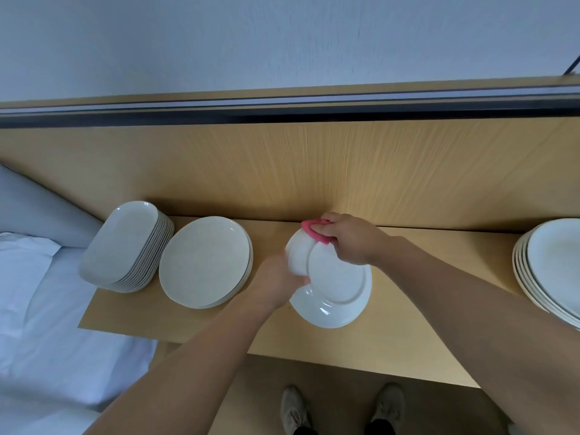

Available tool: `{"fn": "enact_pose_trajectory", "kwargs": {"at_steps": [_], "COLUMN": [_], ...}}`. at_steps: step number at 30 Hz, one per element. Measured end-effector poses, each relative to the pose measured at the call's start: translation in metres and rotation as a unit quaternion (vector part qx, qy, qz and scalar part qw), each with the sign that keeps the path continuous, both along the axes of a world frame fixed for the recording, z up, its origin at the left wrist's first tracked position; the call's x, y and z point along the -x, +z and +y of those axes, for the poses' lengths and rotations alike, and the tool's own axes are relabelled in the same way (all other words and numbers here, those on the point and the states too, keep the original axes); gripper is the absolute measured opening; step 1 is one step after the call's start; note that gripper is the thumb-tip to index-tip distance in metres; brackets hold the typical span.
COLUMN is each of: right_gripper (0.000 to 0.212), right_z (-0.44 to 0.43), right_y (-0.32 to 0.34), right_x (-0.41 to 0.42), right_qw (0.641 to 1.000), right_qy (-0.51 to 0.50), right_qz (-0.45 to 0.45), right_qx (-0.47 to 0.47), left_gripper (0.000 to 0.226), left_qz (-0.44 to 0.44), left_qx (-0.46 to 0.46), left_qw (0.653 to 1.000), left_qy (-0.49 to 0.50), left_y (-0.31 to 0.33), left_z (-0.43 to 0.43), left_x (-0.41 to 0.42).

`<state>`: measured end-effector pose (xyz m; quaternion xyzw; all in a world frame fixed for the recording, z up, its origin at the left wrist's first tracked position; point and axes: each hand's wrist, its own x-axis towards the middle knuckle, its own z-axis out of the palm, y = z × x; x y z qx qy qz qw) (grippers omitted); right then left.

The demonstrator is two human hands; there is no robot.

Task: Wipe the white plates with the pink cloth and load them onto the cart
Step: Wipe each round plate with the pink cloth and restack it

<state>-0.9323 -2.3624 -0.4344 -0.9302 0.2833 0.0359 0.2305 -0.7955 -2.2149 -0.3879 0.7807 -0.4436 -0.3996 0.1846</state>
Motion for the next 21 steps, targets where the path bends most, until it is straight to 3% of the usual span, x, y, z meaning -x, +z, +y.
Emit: {"fn": "enact_pose_trajectory", "kwargs": {"at_steps": [5,10,19,21], "right_gripper": [0.063,0.050,0.057,0.058], "right_z": [-0.009,-0.007,0.024,0.032], "right_y": [-0.011,-0.028,-0.055,-0.057], "right_x": [0.010,0.031,0.058,0.061], "right_qw": [0.997,0.985,0.952,0.949], "right_qy": [-0.053,-0.122,-0.247,-0.257], "right_qz": [-0.006,-0.042,-0.042,-0.049], "right_qx": [-0.056,-0.116,-0.178,-0.177], "left_gripper": [0.040,0.043,0.051,0.064], "left_qz": [0.017,0.030,0.043,0.049], "left_qx": [0.004,-0.003,0.002,0.012], "left_qw": [1.000,0.999,0.998,0.998], "left_qy": [0.001,0.017,0.039,0.026], "left_y": [-0.008,-0.015,-0.025,-0.026], "left_z": [0.001,0.004,0.015,0.017], "left_x": [-0.006,-0.010,-0.010,-0.009]}}
